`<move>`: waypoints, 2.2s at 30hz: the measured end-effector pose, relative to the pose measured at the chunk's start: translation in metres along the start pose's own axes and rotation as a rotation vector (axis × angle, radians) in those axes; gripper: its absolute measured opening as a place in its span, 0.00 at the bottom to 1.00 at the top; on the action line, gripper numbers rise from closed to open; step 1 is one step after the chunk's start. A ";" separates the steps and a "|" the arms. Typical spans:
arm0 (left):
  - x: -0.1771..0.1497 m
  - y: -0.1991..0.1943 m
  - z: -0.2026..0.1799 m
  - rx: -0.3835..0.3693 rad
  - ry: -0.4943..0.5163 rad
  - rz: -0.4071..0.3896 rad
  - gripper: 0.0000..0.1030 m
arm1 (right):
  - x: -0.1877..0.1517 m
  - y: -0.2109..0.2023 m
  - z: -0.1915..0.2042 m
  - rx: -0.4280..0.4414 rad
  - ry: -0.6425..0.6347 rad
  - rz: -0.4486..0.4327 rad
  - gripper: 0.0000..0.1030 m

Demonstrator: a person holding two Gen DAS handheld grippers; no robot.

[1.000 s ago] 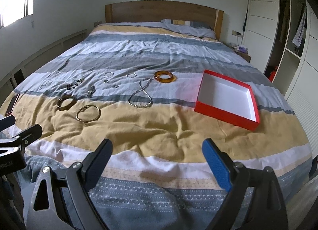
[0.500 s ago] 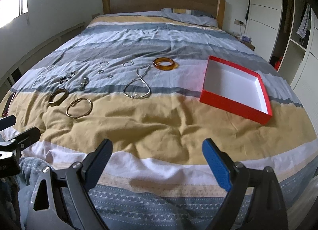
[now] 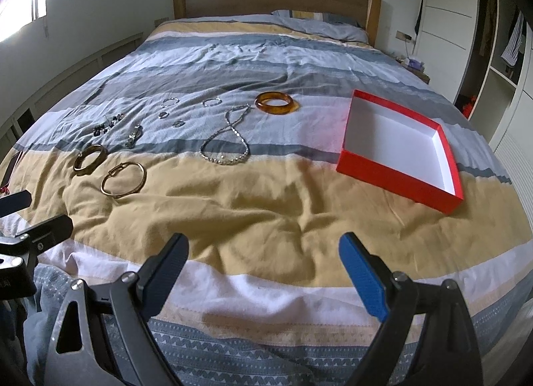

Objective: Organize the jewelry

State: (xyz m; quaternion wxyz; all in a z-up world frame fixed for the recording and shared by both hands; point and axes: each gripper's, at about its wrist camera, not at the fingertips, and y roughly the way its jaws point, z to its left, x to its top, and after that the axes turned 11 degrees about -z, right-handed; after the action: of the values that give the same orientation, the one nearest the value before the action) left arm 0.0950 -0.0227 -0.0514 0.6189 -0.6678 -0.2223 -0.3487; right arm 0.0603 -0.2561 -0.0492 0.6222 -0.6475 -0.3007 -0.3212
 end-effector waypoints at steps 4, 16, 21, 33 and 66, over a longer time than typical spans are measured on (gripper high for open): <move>0.001 0.004 -0.001 0.001 0.002 0.003 0.99 | 0.000 0.004 -0.001 0.001 0.000 0.002 0.90; 0.007 0.012 0.000 0.008 0.000 -0.001 0.99 | 0.000 0.016 0.000 0.008 -0.009 0.008 0.90; 0.009 0.016 0.000 0.007 -0.001 -0.002 0.99 | 0.000 0.020 0.000 0.011 -0.012 0.010 0.90; 0.013 0.031 0.005 0.014 -0.004 0.002 0.99 | 0.004 0.038 0.001 0.055 -0.010 0.028 0.90; 0.039 0.085 0.114 0.041 -0.185 -0.008 0.75 | 0.051 0.102 0.022 0.287 -0.005 0.046 0.67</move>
State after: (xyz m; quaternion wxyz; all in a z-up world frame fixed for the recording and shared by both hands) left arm 0.2041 0.0722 -0.0790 0.6078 -0.6834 -0.2884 -0.2834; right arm 0.1731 -0.2390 -0.0724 0.7148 -0.5595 -0.3301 -0.2589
